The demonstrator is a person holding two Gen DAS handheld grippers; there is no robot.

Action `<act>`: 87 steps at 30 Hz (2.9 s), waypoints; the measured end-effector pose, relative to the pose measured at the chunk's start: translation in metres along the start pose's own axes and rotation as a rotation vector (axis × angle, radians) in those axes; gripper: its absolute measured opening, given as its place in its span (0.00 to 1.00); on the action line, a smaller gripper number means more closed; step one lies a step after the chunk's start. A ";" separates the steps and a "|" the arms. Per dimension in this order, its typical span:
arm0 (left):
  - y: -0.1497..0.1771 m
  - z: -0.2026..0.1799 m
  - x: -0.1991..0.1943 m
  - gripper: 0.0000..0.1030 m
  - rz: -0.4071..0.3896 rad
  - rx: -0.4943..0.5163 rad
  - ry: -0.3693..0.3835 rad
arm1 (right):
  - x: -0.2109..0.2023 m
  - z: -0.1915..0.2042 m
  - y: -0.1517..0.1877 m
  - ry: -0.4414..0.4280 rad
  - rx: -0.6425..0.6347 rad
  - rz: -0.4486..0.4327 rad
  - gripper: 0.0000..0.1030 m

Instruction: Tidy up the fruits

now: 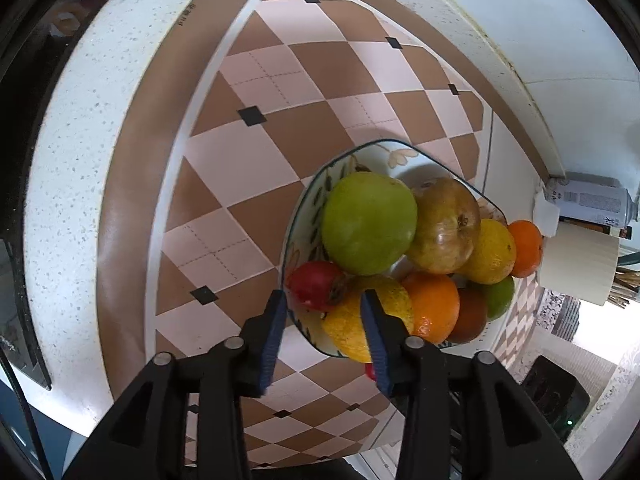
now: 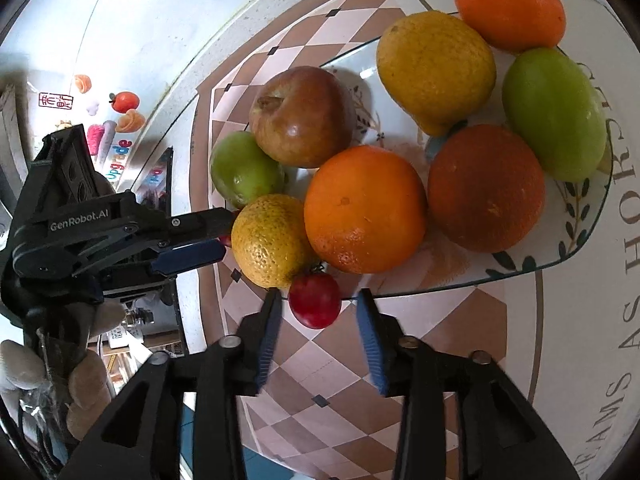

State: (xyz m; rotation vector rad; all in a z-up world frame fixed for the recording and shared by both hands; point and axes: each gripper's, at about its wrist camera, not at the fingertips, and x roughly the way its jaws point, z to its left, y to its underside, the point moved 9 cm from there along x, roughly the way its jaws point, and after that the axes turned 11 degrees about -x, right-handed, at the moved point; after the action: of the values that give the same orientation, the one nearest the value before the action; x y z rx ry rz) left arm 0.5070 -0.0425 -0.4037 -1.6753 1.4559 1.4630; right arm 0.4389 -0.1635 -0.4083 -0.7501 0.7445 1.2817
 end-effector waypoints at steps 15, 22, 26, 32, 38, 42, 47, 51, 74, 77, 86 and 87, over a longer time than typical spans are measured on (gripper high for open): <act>0.033 0.026 -0.042 0.95 -0.245 0.126 -0.233 | -0.078 -0.019 0.011 0.346 -0.159 -0.061 0.91; 0.079 0.014 -0.063 0.95 -0.384 0.202 -0.305 | -0.128 -0.025 0.005 0.461 -0.237 -0.136 0.94; 0.104 -0.001 -0.082 0.95 -0.477 0.236 -0.318 | -0.151 -0.016 0.011 0.472 -0.273 -0.177 0.94; 0.139 -0.017 -0.117 0.95 -0.591 0.286 -0.304 | -0.196 0.005 0.040 0.483 -0.291 -0.269 0.94; 0.183 -0.015 -0.149 0.95 -0.679 0.342 -0.278 | -0.238 0.032 0.084 0.495 -0.286 -0.364 0.94; 0.215 -0.006 -0.169 0.95 -0.726 0.371 -0.260 | -0.259 0.050 0.115 0.508 -0.289 -0.409 0.94; 0.256 0.004 -0.191 0.95 -0.760 0.398 -0.226 | -0.287 0.073 0.163 0.531 -0.295 -0.457 0.94; 0.289 0.010 -0.209 0.95 -0.794 0.422 -0.214 | -0.309 0.089 0.195 0.540 -0.304 -0.493 0.94; 0.420 0.028 -0.265 0.95 -0.914 0.400 -0.154 | -0.417 0.136 0.314 0.522 -0.406 -0.627 0.94; 0.430 0.026 -0.267 0.95 -0.915 0.403 -0.140 | -0.424 0.136 0.321 0.517 -0.404 -0.634 0.94; 0.440 0.022 -0.267 0.95 -0.925 0.403 -0.133 | -0.431 0.134 0.327 0.498 -0.406 -0.633 0.94; 0.440 0.021 -0.267 0.95 -0.923 0.403 -0.132 | -0.431 0.133 0.325 0.496 -0.407 -0.630 0.94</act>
State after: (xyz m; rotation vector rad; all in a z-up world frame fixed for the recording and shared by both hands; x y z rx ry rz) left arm 0.1360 -0.0595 -0.0470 -1.6005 0.6554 0.6898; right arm 0.0689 -0.2476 -0.0017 -1.5318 0.5625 0.6695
